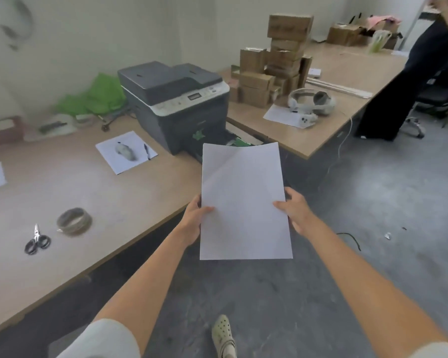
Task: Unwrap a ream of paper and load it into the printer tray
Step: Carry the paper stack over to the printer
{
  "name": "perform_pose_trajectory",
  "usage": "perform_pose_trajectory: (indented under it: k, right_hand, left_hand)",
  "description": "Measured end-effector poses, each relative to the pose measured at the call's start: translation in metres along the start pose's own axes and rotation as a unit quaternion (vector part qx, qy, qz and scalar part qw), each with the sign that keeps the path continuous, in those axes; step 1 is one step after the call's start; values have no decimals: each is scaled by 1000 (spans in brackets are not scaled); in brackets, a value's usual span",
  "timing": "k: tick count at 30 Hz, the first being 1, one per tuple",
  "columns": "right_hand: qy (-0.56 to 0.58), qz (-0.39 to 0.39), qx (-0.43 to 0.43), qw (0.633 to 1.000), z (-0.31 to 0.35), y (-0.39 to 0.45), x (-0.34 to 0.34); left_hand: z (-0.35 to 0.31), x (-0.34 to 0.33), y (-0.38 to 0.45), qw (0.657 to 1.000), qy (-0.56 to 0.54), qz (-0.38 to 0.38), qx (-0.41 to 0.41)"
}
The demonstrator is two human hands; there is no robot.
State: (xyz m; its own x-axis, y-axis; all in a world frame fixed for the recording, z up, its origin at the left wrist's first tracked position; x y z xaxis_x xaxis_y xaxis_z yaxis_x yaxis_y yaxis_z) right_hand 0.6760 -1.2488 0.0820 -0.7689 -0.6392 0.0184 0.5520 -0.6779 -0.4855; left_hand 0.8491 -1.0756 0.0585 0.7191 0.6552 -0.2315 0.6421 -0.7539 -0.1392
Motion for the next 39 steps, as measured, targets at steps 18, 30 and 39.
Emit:
perform_pose_trajectory:
  k: [18,30,39]
  right_hand:
    - [-145,217,13,965,152,250,-220]
    - [-180,320,62,928,173,337,-321]
    - [-236,332,47,912,134,355,-346]
  left_hand:
    - [-84,165,176,963,45,-260,-59]
    - [-85,221,222,896,53,-427,-108]
    - [-28,241,223,882,59,-467,-27]
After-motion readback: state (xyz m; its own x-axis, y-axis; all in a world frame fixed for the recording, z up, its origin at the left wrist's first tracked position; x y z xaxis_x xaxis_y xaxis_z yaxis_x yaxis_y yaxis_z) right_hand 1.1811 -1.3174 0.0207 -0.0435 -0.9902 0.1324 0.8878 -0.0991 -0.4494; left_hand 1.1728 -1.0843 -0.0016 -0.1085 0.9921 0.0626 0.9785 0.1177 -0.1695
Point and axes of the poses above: each hand's wrist, its own y-axis towards the middle knuckle, its own x-axis out of the back of the hand, z = x × y, the point moved 9 cm from there along y, towards the middle knuckle, and after that the axes turned 12 degrees about -x, right-handed, at the moved point
